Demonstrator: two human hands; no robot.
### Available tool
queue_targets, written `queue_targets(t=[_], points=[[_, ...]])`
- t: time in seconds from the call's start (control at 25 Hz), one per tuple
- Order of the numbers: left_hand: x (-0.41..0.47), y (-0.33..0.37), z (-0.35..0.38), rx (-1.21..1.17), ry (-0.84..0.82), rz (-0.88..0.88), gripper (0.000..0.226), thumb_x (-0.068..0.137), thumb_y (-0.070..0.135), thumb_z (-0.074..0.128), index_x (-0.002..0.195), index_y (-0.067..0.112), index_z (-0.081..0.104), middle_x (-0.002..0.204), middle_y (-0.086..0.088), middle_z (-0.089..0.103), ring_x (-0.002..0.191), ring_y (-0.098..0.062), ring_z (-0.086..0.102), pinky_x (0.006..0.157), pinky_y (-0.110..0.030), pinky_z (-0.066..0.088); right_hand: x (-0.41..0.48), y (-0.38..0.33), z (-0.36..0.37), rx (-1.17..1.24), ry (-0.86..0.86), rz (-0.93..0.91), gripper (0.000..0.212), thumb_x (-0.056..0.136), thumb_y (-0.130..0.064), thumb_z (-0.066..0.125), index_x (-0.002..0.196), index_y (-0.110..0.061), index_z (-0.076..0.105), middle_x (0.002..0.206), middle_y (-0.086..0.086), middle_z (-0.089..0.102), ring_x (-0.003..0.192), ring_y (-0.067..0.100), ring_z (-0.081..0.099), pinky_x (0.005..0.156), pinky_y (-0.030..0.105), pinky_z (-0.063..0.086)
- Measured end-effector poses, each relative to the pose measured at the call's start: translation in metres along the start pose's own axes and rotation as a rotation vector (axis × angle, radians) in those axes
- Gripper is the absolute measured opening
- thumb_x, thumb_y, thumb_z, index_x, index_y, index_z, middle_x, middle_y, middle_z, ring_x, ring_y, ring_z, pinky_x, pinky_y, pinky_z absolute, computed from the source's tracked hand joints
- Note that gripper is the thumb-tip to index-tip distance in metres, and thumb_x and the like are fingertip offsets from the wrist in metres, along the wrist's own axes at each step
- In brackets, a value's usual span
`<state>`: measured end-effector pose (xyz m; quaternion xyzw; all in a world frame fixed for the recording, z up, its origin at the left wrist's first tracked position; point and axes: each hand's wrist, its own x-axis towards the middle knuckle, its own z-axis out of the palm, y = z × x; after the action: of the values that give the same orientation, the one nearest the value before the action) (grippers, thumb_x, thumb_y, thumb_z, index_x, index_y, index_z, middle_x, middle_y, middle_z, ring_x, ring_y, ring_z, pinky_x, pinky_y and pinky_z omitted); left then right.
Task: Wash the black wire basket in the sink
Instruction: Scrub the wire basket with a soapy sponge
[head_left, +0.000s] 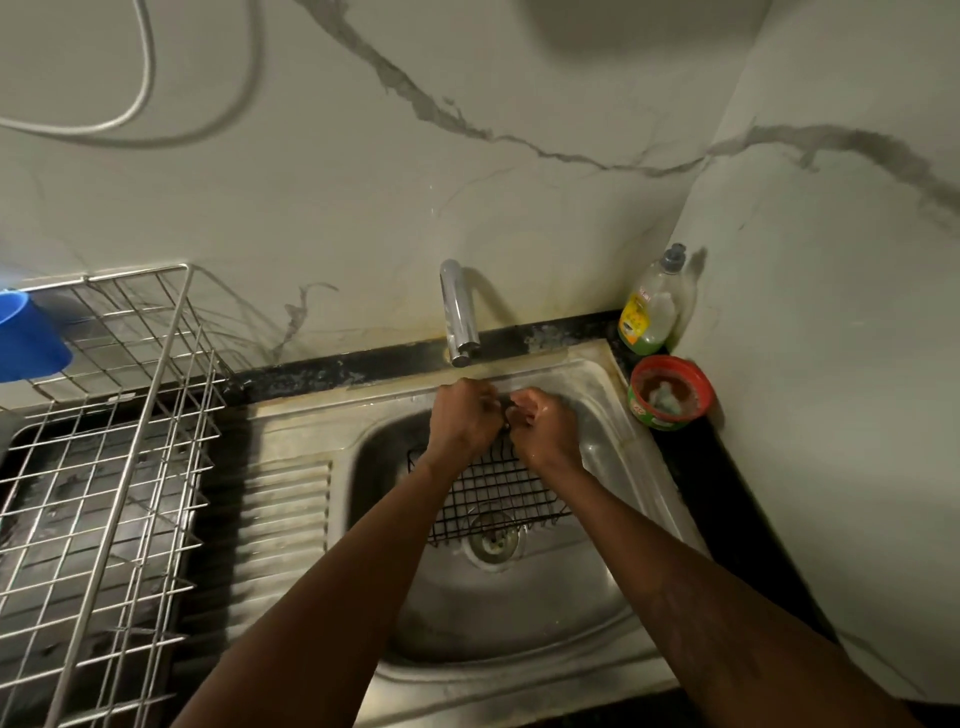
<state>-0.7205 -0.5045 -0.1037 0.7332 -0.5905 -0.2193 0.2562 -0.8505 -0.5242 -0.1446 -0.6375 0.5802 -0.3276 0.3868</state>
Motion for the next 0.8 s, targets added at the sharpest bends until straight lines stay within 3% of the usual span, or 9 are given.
queue_targets(t=[0.16,0.32,0.4,0.48,0.6,0.68,0.8], points=[[0.000,0.025,0.015,-0.038,-0.019,-0.041,0.008,0.087,0.022,0.072,0.082,0.020,0.078,0.079,0.004,0.073,0.074,-0.007,0.066,0.078,-0.033,0.059,-0.002,-0.011,-0.031,-0.034,-0.005,-0.067,0.028,0.077,0.001,0.068,0.100,-0.013,0.076,0.092,-0.001,0.077,0.087,0.009,0.071,0.076,0.013,0.054],[0.007,0.061,0.030,-0.107,-0.023,-0.067,0.011,0.086,0.019,0.074,0.075,0.019,0.075,0.072,0.007,0.070,0.069,0.001,0.061,0.076,-0.026,0.057,0.009,0.004,-0.067,-0.034,0.038,-0.063,0.028,0.071,-0.005,0.066,0.095,-0.016,0.076,0.090,0.000,0.078,0.086,0.015,0.072,0.080,0.035,0.060],[0.016,0.079,0.041,-0.134,-0.038,-0.086,0.011,0.086,0.012,0.072,0.076,0.016,0.075,0.076,0.003,0.072,0.074,-0.006,0.065,0.081,-0.027,0.057,0.020,0.011,-0.092,-0.045,0.096,-0.063,0.026,0.072,0.002,0.066,0.094,-0.011,0.075,0.089,0.005,0.077,0.084,0.020,0.072,0.080,0.042,0.060],[0.026,0.096,0.056,-0.126,-0.049,-0.097,0.011,0.085,0.008,0.069,0.082,0.013,0.078,0.086,-0.002,0.076,0.085,-0.013,0.069,0.086,-0.027,0.055,0.037,0.021,-0.118,-0.080,0.157,0.017,0.027,0.076,0.006,0.064,0.095,-0.007,0.077,0.091,0.008,0.077,0.087,0.024,0.072,0.083,0.041,0.059],[0.038,0.118,0.076,-0.112,-0.049,-0.093,0.012,0.086,0.012,0.070,0.090,0.011,0.081,0.092,-0.004,0.078,0.089,-0.012,0.070,0.081,-0.018,0.048,0.062,0.035,-0.155,-0.276,0.231,0.124,0.019,0.076,-0.018,0.069,0.091,-0.022,0.080,0.092,0.000,0.079,0.091,0.023,0.073,0.085,0.035,0.059],[0.046,0.128,0.090,-0.154,-0.045,-0.086,0.011,0.085,0.014,0.073,0.090,0.010,0.082,0.092,-0.004,0.079,0.088,-0.013,0.072,0.086,-0.019,0.051,0.080,0.050,-0.170,-0.395,0.121,0.173,0.017,0.073,-0.024,0.078,0.089,-0.020,0.081,0.090,0.005,0.078,0.092,0.030,0.072,0.084,0.039,0.059],[0.058,0.139,0.110,-0.128,-0.057,-0.086,0.012,0.082,0.023,0.076,0.084,0.013,0.083,0.081,-0.006,0.078,0.081,-0.020,0.073,0.084,-0.028,0.056,0.097,0.059,-0.179,-0.647,-0.072,0.203,0.037,0.070,-0.042,0.079,0.100,-0.021,0.080,0.100,0.008,0.076,0.099,0.033,0.070,0.083,0.036,0.058]])
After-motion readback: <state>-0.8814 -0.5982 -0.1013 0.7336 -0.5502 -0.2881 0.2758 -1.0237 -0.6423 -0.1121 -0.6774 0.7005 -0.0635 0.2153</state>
